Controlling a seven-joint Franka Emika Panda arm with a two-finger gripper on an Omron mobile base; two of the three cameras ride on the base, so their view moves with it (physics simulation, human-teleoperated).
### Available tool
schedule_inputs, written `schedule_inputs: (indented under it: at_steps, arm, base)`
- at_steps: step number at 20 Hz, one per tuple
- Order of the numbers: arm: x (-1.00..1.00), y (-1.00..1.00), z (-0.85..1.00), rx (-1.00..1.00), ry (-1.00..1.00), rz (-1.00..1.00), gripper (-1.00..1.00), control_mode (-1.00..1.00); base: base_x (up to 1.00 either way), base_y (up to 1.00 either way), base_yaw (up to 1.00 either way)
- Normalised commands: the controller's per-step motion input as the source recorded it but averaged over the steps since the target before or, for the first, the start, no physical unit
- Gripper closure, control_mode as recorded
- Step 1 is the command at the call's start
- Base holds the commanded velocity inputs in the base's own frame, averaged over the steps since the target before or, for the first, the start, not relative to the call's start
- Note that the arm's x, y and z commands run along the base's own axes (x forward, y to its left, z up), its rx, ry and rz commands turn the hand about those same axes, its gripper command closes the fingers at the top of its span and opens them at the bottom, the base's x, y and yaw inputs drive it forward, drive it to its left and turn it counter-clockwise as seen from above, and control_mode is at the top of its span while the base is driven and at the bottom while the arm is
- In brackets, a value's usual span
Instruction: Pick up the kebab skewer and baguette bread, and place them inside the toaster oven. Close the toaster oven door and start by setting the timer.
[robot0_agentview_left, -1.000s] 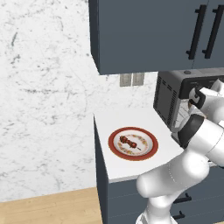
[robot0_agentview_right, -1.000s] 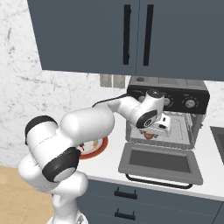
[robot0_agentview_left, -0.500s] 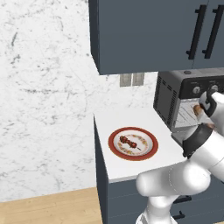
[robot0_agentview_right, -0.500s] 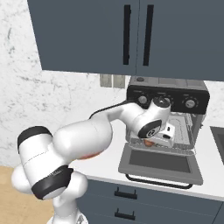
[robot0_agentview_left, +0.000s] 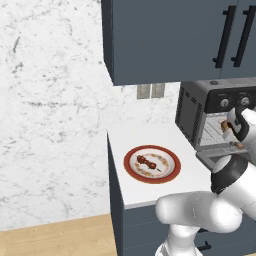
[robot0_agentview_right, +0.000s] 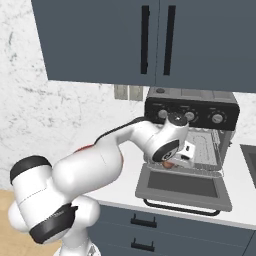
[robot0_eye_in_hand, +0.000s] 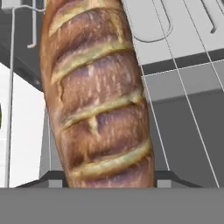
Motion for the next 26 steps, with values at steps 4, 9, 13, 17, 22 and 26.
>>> schedule_inputs:
  at_steps: [4, 9, 13, 17, 22, 26]
  arm:
    - [-0.03, 0.01, 0.38, -0.01, -0.01, 0.00, -1.00, -1.00]
    - [-0.29, 0.20, 0.55, -0.02, -0.03, 0.00, -1.00, -1.00]
    - [-0.96, 0.82, 0.19, -0.06, -0.02, 0.00, -1.00, -1.00]
    - [-0.89, 1.00, 0.17, -0.13, -0.01, 0.06, -1.00, -1.00]
    - [-0.39, 1.00, 0.32, -0.13, 0.00, 0.16, -1.00, -1.00]
    - [-0.05, 1.00, 0.13, -0.09, 0.00, 0.21, -1.00, -1.00]
  base:
    - [0.00, 0.00, 0.00]
    - [0.00, 0.00, 0.00]
    - [0.00, 0.00, 0.00]
    - [0.00, 0.00, 0.00]
    - [0.00, 0.00, 0.00]
    - [0.00, 0.00, 0.00]
